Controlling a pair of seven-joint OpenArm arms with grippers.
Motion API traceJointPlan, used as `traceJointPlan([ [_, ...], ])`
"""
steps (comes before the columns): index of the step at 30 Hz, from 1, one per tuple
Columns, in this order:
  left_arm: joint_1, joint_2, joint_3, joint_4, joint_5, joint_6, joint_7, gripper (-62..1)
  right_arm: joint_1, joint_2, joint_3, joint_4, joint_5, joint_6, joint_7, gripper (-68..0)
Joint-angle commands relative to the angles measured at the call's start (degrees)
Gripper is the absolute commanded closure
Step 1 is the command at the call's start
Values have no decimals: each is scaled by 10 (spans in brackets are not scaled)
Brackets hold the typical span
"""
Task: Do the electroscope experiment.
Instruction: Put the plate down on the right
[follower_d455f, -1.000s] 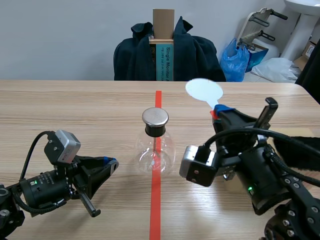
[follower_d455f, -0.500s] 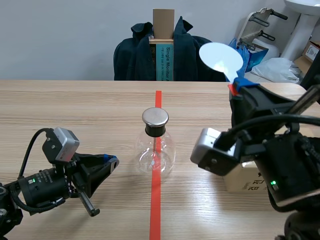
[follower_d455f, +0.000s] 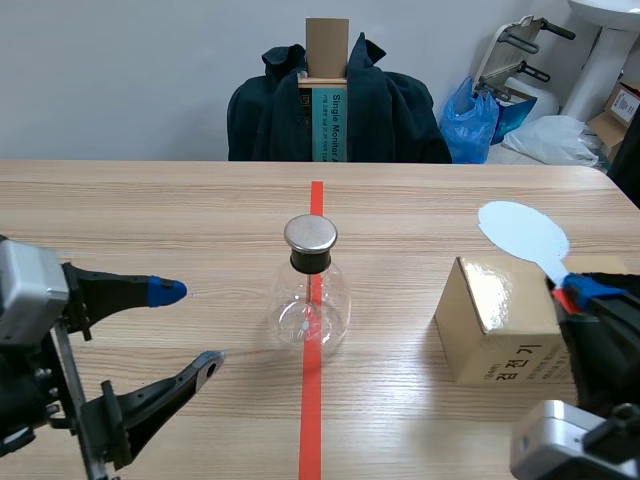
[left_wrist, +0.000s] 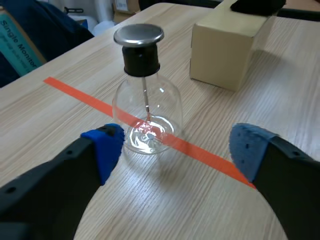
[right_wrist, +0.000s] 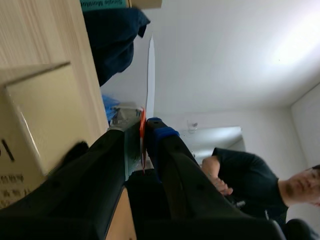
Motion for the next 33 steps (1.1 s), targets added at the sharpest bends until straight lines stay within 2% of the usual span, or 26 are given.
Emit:
traceJointPlan([
  [1,25,-5,-19,26,-10,-1,-3,-529,14,11,7,-14,14,-15,0,-6],
  [4,75,-14,-54,80,-23,-1,24,-622,28,10,7,-55,19,-15,-5,-6],
  [9,146,-22,-111,156,-39,-1,66,-623,72,-19,6,-121,16,-15,-2,-6],
  [15,204,-22,-170,219,-75,-2,113,-623,105,-63,5,-150,-17,-15,14,-6],
  [21,216,-22,-185,238,-82,-3,157,-623,105,-92,5,-154,-44,-14,10,-6],
  [26,217,-22,-185,238,-84,-3,162,-623,106,-94,5,-171,-44,-4,0,-6],
  [33,217,-22,-185,238,-84,-4,169,-623,106,-94,5,-186,-43,-3,3,-7],
])
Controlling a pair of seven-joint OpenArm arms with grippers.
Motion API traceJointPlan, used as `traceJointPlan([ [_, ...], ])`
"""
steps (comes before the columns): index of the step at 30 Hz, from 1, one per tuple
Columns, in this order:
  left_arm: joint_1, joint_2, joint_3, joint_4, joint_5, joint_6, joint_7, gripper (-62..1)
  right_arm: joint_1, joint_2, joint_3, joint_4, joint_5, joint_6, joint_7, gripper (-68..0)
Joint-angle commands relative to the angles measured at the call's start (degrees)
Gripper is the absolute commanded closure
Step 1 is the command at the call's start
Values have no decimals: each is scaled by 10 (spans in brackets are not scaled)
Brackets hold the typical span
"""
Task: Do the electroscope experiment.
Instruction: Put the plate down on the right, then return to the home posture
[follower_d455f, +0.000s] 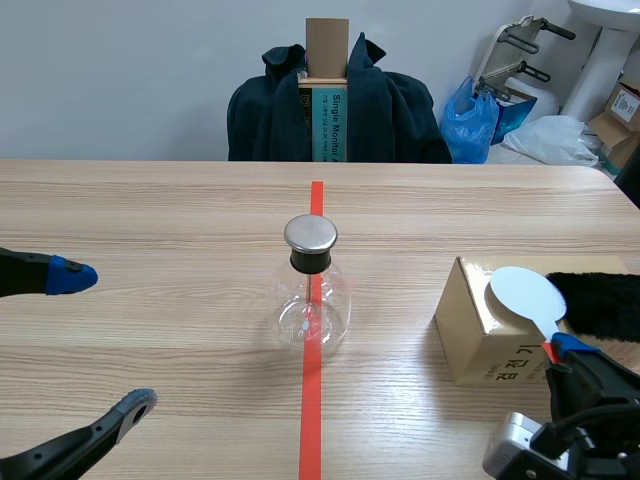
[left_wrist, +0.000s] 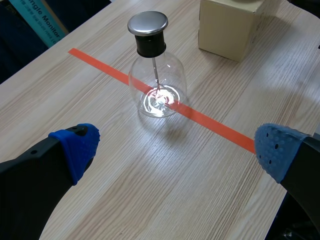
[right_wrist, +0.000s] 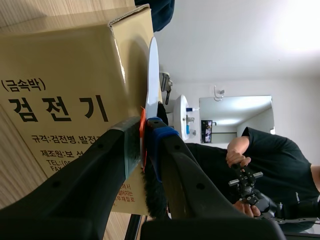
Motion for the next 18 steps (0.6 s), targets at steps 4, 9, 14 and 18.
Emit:
traceJointPlan([
  [4,-2,1,0,3,-8,-3,-8,-623,-2,7,2,5,6,-7,2,-127],
  [9,-2,1,0,3,-8,-3,-9,-623,-2,7,2,5,3,-18,-5,-383],
  [14,-2,1,0,3,-8,-3,-9,-623,-3,8,2,5,2,-20,-12,-520],
  [18,-2,1,0,3,-8,-3,-9,-623,-24,18,3,5,2,-20,-13,-521],
])
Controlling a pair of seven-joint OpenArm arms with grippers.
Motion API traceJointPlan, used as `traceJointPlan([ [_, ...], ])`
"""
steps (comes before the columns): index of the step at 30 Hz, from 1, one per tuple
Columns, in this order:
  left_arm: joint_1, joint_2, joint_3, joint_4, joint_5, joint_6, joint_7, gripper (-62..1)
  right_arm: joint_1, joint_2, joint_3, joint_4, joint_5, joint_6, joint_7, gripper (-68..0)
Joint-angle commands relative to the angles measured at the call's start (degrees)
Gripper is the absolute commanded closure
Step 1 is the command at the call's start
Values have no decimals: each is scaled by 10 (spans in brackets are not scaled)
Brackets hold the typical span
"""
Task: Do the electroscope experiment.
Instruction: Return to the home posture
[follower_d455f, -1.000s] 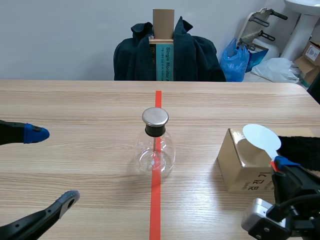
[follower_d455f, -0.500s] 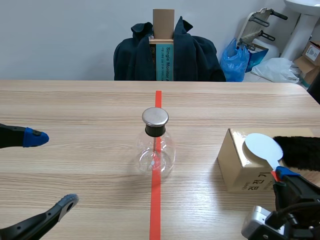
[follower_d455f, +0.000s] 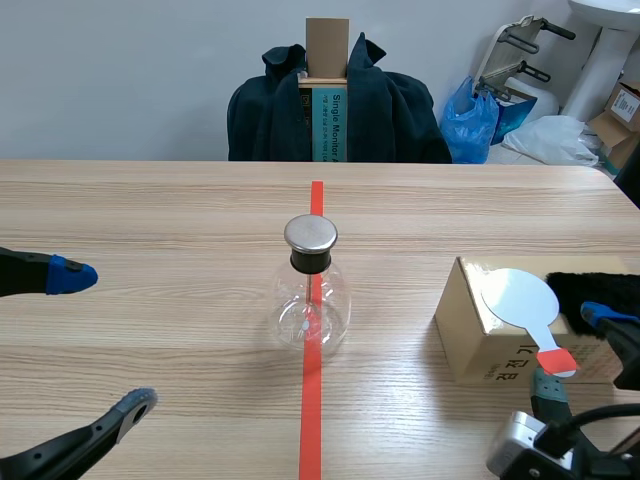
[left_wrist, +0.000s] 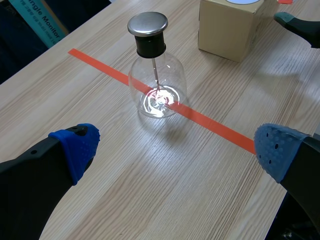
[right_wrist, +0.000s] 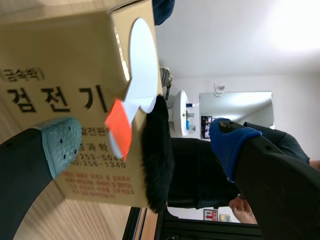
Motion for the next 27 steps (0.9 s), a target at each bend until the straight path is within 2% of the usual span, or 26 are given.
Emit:
traceJointPlan([
  [1,-2,1,0,3,-8,-3,-8,-623,-23,19,3,5,2,-18,0,-521],
  [5,-2,1,0,3,-8,-3,-8,-623,-73,62,3,5,19,-17,25,-521],
  [10,-2,1,0,3,-8,-3,-8,-623,-148,136,3,19,99,-17,95,-521],
  [13,-2,1,0,3,-8,-3,-8,-623,-178,189,5,52,197,-17,127,-521],
  [16,-2,1,0,3,-8,-3,-8,-623,-194,248,21,102,323,-16,159,-521],
  [18,-2,1,0,3,-8,-3,-9,-623,-195,285,34,139,408,-6,167,-521],
  [22,-2,1,0,3,-8,-3,-8,-623,-185,348,59,223,559,34,146,-521],
  [25,-2,1,0,3,-7,-3,-8,-623,-160,376,70,280,633,74,99,-521],
  [27,-2,1,0,3,-7,-3,-8,-623,-137,387,70,313,664,113,57,-521],
])
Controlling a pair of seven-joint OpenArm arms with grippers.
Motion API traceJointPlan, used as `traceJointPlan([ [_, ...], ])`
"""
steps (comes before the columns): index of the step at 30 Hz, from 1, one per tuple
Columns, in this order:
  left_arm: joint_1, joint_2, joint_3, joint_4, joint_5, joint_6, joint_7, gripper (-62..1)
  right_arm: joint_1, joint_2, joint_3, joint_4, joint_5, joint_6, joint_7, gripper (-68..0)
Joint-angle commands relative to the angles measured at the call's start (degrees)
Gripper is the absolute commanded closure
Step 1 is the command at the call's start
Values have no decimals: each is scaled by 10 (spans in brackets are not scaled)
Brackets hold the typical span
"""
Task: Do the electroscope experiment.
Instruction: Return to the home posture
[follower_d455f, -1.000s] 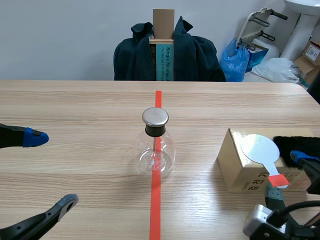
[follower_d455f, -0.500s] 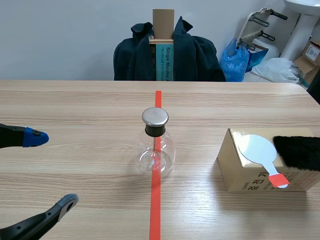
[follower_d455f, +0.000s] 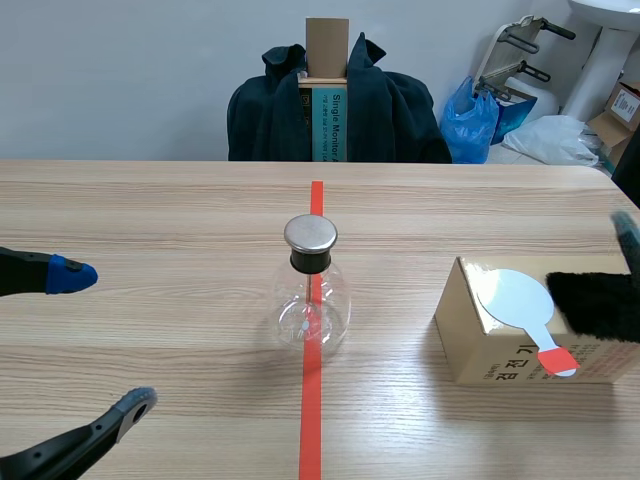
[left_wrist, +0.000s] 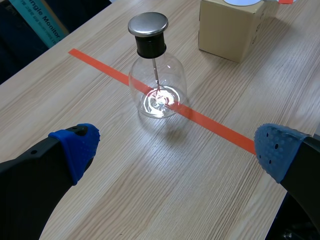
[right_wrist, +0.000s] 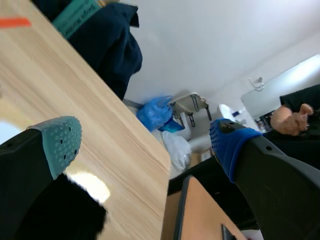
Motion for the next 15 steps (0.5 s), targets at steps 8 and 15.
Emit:
traceJointPlan([
  [8,-2,1,0,3,-6,-3,-9,-623,78,-1,2,90,3,218,-132,-521],
  [15,-2,1,0,3,-7,-1,-13,-623,78,-1,-5,134,3,338,-136,-521],
])
